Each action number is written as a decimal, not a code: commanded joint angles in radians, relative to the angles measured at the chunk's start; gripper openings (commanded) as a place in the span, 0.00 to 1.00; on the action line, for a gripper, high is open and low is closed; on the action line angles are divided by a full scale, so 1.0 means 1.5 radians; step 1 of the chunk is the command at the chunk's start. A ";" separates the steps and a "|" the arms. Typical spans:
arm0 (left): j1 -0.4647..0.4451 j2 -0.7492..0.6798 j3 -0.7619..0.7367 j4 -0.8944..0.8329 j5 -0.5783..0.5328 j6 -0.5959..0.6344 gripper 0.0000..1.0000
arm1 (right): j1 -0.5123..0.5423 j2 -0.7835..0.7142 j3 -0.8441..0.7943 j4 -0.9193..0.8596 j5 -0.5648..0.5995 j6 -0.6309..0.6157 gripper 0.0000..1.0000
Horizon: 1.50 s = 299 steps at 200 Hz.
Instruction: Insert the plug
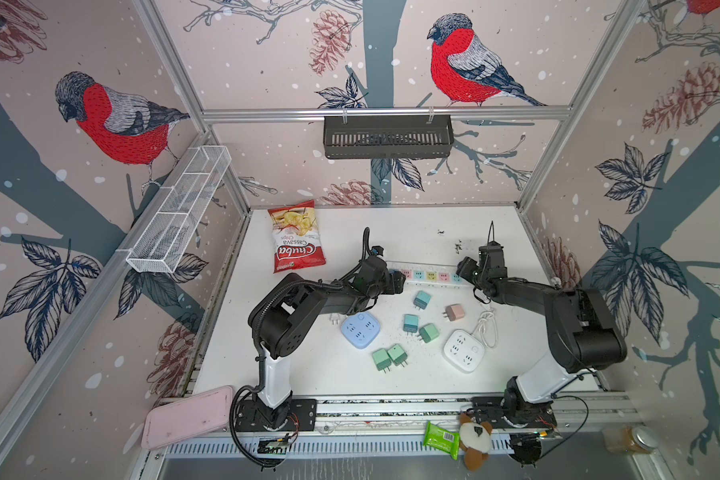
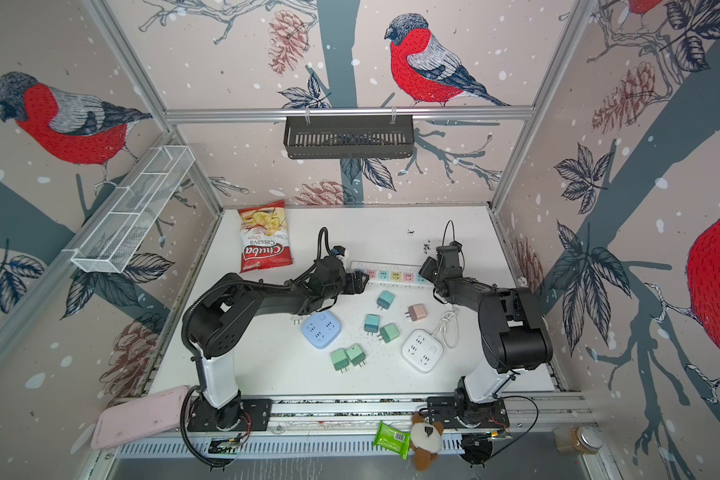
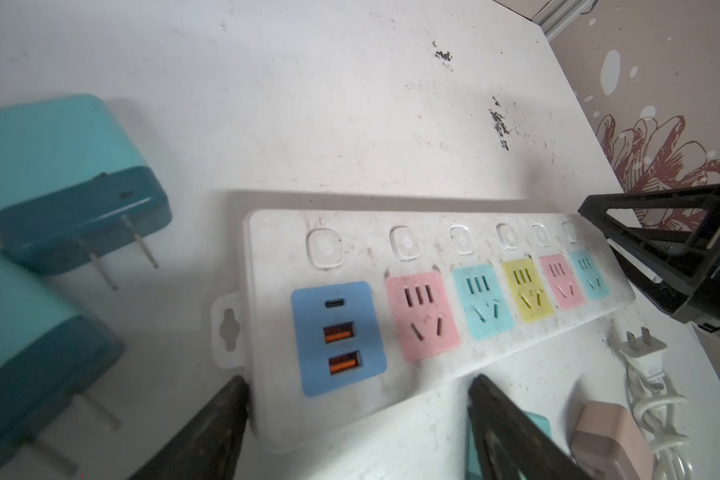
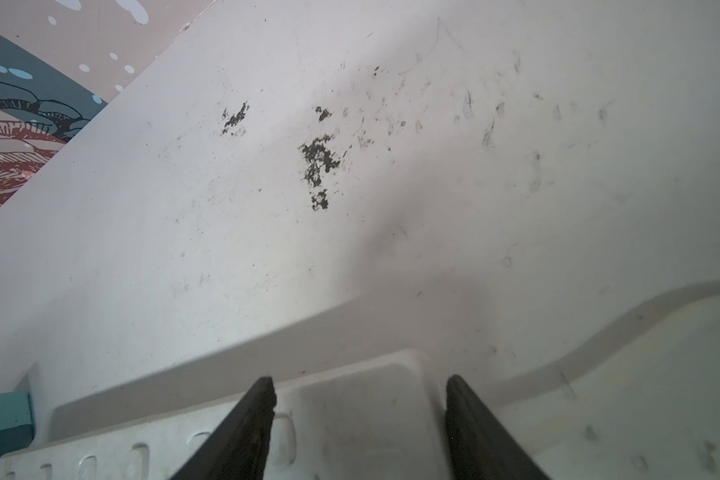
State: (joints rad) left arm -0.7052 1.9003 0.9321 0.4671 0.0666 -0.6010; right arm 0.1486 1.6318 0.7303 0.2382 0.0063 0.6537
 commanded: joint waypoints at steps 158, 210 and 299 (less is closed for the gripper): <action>-0.022 -0.493 -0.333 0.087 -0.094 0.059 0.98 | 0.178 -0.440 -0.167 -0.230 0.209 0.086 0.74; -0.021 -0.882 -0.494 -0.109 -0.451 0.068 0.98 | 0.253 -0.523 -0.206 -0.286 0.193 0.119 0.74; -0.015 -1.198 -0.610 -0.189 -0.497 0.110 0.98 | 0.300 -0.469 -0.255 -0.227 0.134 0.143 0.75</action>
State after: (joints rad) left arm -0.7292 0.1364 0.0204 0.1905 -0.6575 -0.4702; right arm 0.5934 0.9195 0.3630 -0.1467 0.2333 0.8467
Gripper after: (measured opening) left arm 0.978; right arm 0.749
